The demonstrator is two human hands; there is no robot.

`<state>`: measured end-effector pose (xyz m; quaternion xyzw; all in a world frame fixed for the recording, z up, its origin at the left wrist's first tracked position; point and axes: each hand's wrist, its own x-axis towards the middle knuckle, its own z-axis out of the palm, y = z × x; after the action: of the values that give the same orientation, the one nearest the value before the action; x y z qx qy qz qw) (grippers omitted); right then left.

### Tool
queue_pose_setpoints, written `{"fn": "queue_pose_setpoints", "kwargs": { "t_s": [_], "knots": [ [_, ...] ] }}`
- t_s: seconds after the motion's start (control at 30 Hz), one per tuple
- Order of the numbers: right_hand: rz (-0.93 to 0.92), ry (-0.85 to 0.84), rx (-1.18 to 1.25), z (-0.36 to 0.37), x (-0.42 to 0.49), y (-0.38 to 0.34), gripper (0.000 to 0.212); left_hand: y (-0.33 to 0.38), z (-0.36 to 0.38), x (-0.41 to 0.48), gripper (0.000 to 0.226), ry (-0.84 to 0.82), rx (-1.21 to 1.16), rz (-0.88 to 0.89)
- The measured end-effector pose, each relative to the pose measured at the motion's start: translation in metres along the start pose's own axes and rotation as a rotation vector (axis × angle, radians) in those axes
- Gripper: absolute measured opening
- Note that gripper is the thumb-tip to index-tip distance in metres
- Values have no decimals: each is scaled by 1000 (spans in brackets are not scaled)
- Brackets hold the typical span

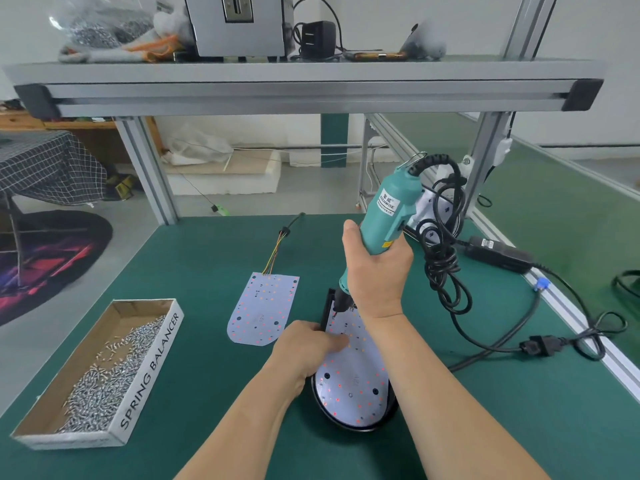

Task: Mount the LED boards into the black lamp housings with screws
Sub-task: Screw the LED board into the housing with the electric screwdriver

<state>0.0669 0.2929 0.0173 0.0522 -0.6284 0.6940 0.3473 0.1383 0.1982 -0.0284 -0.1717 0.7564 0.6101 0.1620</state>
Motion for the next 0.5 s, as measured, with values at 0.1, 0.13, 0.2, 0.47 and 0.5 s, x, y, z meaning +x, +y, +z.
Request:
{"fn": "queue_pose_setpoints", "kwargs": {
  "t_s": [0.1,0.13,0.2,0.47,0.5],
  "knots": [
    [24,-7,-2,2,-1,3,39,-2,0,2,46,2,-4,1],
    [28,-6,0,2,-2,3,39,-2,0,2,47,2,-7,-1],
    [38,3,5,2,-4,3,40,-3,-1,3,51,2,-8,-3],
    [23,99,75,-19,-5,-27,35,-3,-3,4,34,-6,-13,3],
    [33,159,84,-27,1,-32,30,-3,-2,3,30,-5,-16,1]
  ]
}}
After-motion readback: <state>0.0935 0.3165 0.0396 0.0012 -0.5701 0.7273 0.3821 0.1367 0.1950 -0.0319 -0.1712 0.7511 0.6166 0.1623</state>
